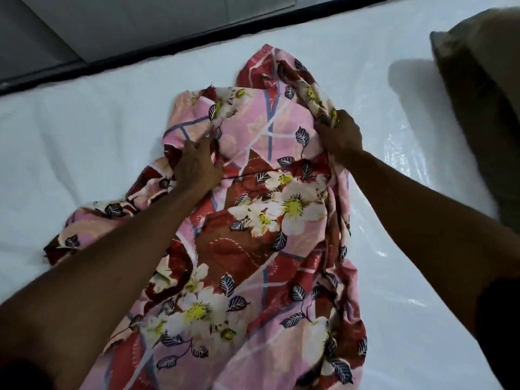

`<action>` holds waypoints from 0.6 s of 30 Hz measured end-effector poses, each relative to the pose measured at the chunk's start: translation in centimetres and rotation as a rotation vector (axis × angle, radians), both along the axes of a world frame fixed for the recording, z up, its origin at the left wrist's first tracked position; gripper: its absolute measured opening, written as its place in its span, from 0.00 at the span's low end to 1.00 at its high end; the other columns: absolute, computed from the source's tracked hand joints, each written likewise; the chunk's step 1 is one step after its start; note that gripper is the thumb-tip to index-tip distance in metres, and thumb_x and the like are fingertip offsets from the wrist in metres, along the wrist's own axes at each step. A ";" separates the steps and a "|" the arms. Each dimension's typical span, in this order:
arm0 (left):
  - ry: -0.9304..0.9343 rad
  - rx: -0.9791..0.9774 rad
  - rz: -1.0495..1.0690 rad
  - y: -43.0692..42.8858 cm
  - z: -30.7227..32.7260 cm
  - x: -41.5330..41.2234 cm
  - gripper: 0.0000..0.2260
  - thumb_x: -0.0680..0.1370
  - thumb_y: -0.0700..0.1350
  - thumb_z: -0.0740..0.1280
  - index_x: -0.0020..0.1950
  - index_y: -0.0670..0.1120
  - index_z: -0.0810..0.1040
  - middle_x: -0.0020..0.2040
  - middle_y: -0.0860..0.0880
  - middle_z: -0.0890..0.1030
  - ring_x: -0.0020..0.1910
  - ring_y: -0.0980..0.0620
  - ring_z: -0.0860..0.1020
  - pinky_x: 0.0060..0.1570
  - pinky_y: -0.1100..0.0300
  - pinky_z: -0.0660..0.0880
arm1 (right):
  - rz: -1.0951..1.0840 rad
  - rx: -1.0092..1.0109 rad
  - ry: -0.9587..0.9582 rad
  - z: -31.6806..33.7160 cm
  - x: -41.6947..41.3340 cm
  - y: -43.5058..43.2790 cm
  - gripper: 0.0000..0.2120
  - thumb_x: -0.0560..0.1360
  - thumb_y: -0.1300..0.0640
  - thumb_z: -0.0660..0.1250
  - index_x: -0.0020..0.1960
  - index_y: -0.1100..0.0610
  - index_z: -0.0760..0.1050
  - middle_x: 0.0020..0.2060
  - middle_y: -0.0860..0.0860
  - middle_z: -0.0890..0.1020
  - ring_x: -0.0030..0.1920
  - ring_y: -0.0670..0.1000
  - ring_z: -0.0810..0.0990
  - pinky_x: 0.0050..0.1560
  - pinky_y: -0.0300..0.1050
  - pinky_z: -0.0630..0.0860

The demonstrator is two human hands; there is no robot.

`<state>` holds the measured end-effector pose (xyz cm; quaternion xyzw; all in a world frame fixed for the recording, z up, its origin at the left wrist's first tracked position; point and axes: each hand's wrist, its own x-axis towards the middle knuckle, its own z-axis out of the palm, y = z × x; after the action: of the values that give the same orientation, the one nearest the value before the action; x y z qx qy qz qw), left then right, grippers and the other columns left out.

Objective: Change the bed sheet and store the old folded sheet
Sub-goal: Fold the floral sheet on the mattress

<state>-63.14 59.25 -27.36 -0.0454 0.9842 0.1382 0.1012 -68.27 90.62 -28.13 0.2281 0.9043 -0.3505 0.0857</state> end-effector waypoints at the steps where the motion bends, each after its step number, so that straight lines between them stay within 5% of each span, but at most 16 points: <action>1: 0.039 0.022 -0.035 0.0 0.0 -0.2 0.20 0.77 0.45 0.66 0.69 0.44 0.71 0.61 0.36 0.77 0.59 0.32 0.77 0.52 0.42 0.75 | 0.058 -0.017 0.006 -0.1 -0.7 -0.2 0.19 0.75 0.45 0.68 0.60 0.55 0.76 0.55 0.57 0.82 0.57 0.58 0.80 0.50 0.46 0.72; 4: 0.217 0.145 0.088 0.6 1.4 -2.3 0.13 0.78 0.38 0.61 0.61 0.40 0.76 0.56 0.37 0.81 0.58 0.35 0.78 0.53 0.45 0.74 | 0.045 -0.144 0.186 1.1 -3.0 0.4 0.07 0.71 0.53 0.62 0.42 0.54 0.77 0.37 0.49 0.80 0.44 0.51 0.78 0.42 0.46 0.72; 7: 0.445 0.258 0.370 1.1 3.9 -5.9 0.12 0.80 0.40 0.59 0.60 0.41 0.78 0.58 0.41 0.81 0.59 0.40 0.77 0.56 0.54 0.71 | -0.175 -0.205 0.365 2.6 -5.3 3.2 0.08 0.70 0.55 0.56 0.38 0.53 0.74 0.36 0.47 0.78 0.41 0.46 0.75 0.43 0.44 0.71; 9: 0.422 0.257 0.351 1.5 4.9 -7.1 0.13 0.80 0.42 0.58 0.60 0.44 0.79 0.60 0.42 0.79 0.59 0.42 0.77 0.55 0.55 0.71 | -0.220 -0.091 0.226 2.8 -5.8 4.6 0.12 0.74 0.51 0.58 0.53 0.52 0.77 0.49 0.52 0.81 0.54 0.53 0.79 0.52 0.44 0.71; 11: 0.251 0.163 0.327 1.5 4.6 -6.9 0.16 0.79 0.46 0.62 0.66 0.46 0.76 0.64 0.42 0.75 0.63 0.39 0.74 0.59 0.49 0.72 | -0.194 0.087 -0.023 2.8 -4.8 4.3 0.27 0.79 0.48 0.60 0.76 0.51 0.63 0.68 0.57 0.73 0.70 0.59 0.70 0.65 0.53 0.68; 12: 0.175 0.148 0.359 1.1 4.2 -6.4 0.17 0.78 0.49 0.64 0.66 0.47 0.75 0.64 0.41 0.74 0.63 0.38 0.73 0.59 0.47 0.72 | -0.165 0.174 -0.038 3.0 -3.8 3.5 0.31 0.79 0.46 0.62 0.79 0.50 0.58 0.70 0.58 0.70 0.71 0.61 0.67 0.66 0.58 0.67; 18: 0.407 0.139 0.446 -5.8 2.8 3.4 0.12 0.74 0.47 0.67 0.55 0.49 0.82 0.56 0.45 0.78 0.58 0.40 0.75 0.54 0.50 0.72 | 0.359 0.239 0.547 2.6 4.5 -6.7 0.18 0.74 0.53 0.65 0.63 0.55 0.77 0.58 0.59 0.78 0.57 0.63 0.75 0.56 0.56 0.73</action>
<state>-59.71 53.44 -24.57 -0.2247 0.9381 0.2302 -0.1282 -63.74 83.89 -25.49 -0.0287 0.9542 -0.2694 -0.1269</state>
